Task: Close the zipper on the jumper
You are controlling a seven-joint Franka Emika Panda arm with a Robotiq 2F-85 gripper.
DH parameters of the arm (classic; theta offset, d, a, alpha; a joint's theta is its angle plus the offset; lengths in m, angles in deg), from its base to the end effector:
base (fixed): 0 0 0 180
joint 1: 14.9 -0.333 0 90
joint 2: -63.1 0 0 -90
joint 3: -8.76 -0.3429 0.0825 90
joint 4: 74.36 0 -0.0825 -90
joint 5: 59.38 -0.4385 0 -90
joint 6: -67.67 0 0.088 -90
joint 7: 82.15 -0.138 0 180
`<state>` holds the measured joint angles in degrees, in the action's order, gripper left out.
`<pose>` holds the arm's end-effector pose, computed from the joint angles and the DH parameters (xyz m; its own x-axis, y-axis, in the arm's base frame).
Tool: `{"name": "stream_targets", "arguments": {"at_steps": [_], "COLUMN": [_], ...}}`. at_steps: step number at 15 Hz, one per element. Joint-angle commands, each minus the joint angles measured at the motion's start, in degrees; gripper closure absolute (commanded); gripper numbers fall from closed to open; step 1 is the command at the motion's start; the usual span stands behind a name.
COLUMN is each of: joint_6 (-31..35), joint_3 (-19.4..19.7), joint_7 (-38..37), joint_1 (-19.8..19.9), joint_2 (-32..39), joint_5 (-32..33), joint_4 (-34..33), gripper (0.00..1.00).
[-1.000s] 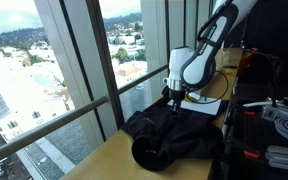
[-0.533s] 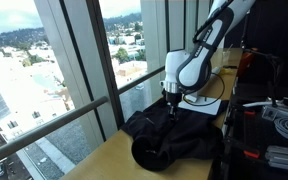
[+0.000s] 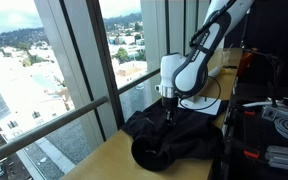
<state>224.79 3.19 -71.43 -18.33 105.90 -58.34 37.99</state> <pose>0.6378 0.1048 0.0326 0.9441 0.3261 0.0479 0.3283 -0.9432 -0.0503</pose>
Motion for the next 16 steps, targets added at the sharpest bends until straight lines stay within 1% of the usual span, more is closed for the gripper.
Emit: {"name": "stream_targets", "arguments": {"at_steps": [1, 11, 16], "joint_6": [-1.92, -4.08, -5.90], "joint_3": [-0.78, -0.95, -1.03], "joint_7": [-1.43, -1.59, -2.15], "joint_1": [-1.35, -2.92, -4.99], "joint_2": [1.90, 2.47, 3.54], "joint_5": [0.78, 0.83, 1.04], "joint_4": [-3.39, -7.18, -9.78], "gripper": [0.98, 0.98, 0.98]}}
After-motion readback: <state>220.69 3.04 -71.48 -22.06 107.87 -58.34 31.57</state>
